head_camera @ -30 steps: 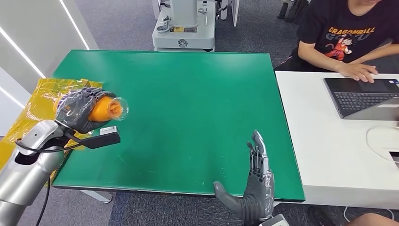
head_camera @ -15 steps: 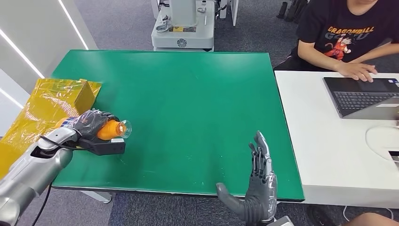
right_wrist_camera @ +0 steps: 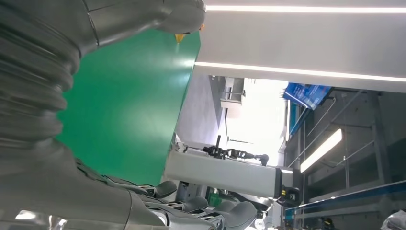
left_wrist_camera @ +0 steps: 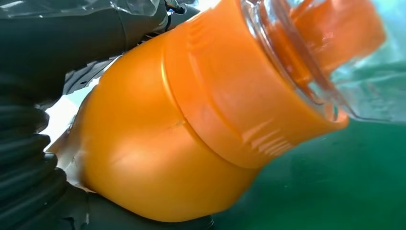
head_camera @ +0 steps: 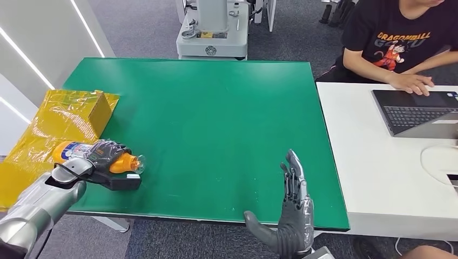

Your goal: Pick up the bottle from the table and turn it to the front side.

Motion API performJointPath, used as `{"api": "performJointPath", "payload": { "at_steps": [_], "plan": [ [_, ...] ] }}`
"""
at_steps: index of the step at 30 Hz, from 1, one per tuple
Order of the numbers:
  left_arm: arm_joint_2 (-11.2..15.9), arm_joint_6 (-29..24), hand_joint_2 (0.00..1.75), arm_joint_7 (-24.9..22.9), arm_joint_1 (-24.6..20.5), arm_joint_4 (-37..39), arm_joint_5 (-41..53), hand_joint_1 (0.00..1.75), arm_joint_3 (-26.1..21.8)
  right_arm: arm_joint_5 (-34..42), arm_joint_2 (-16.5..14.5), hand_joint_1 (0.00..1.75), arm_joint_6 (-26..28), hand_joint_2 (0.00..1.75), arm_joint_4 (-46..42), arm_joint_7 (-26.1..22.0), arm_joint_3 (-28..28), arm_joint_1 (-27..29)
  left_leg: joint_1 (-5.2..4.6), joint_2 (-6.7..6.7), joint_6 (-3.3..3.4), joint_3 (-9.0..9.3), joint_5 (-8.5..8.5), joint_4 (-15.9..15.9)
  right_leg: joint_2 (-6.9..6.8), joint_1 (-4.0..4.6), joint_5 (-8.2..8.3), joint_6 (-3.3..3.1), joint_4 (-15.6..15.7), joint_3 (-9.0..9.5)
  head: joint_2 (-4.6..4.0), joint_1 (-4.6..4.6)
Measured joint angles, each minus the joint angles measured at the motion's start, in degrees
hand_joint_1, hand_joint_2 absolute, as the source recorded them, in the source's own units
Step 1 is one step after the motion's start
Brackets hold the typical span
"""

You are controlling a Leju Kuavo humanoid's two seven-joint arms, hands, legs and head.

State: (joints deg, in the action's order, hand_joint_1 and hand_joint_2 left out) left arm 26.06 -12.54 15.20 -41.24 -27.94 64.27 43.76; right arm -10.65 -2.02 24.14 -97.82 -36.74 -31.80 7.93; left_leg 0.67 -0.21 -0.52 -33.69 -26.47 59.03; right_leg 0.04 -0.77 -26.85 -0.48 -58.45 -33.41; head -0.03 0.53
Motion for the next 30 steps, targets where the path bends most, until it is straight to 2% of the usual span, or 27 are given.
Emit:
{"api": "performJointPath", "payload": {
  "at_steps": [5,6,9,10,19,30],
  "plan": [
    [-1.35,-0.44,1.75,-1.52,-1.32,2.43,2.09,1.75,0.16,0.26,-0.44,0.0,0.21,1.75,0.65,0.1,-0.08,-0.44,0.02,-0.02,-0.17,-0.01,0.19,-0.01,0.0,0.01,0.15,-0.16,-0.12,-0.1,0.0,0.01],
    [-1.65,-0.34,1.75,-2.0,-1.62,2.89,2.46,1.66,0.17,0.34,-0.58,0.0,0.18,1.75,0.8,0.15,-0.09,-0.58,0.03,-0.02,-0.21,-0.03,0.23,-0.01,0.0,0.01,0.19,-0.19,-0.13,-0.13,0.0,0.01],
    [-2.56,-0.05,1.75,-4.01,-2.42,4.14,3.35,0.35,0.17,0.42,-1.01,0.0,-0.06,1.75,1.27,0.48,-0.09,-1.04,0.06,0.0,-0.3,-0.06,0.32,-0.01,0.04,0.02,0.25,-0.24,-0.16,-0.19,0.01,0.01],
    [-2.86,0.0,1.75,-4.81,-2.64,4.49,3.56,0.0,0.17,0.42,-1.13,0.0,-0.2,1.75,1.42,0.59,-0.09,-1.19,0.06,0.0,-0.31,-0.06,0.33,-0.01,0.05,0.03,0.26,-0.25,-0.17,-0.2,0.01,0.01],
    [-4.3,-0.07,1.75,-7.86,-3.78,6.2,4.2,0.0,0.17,0.45,-1.85,0.0,-1.4,1.75,2.93,0.74,-0.05,-2.97,0.06,0.01,-0.35,-0.08,0.31,-0.03,0.09,0.03,0.25,-0.25,-0.19,-0.23,0.01,0.02],
    [-4.28,0.53,1.75,-6.98,-3.83,6.71,4.13,0.0,0.07,0.46,-2.07,0.0,-1.4,1.75,4.49,0.74,-0.06,-3.97,0.06,0.0,-0.35,-0.09,0.31,-0.04,0.09,0.03,0.25,-0.25,-0.2,-0.23,0.01,0.02]
  ]
}}
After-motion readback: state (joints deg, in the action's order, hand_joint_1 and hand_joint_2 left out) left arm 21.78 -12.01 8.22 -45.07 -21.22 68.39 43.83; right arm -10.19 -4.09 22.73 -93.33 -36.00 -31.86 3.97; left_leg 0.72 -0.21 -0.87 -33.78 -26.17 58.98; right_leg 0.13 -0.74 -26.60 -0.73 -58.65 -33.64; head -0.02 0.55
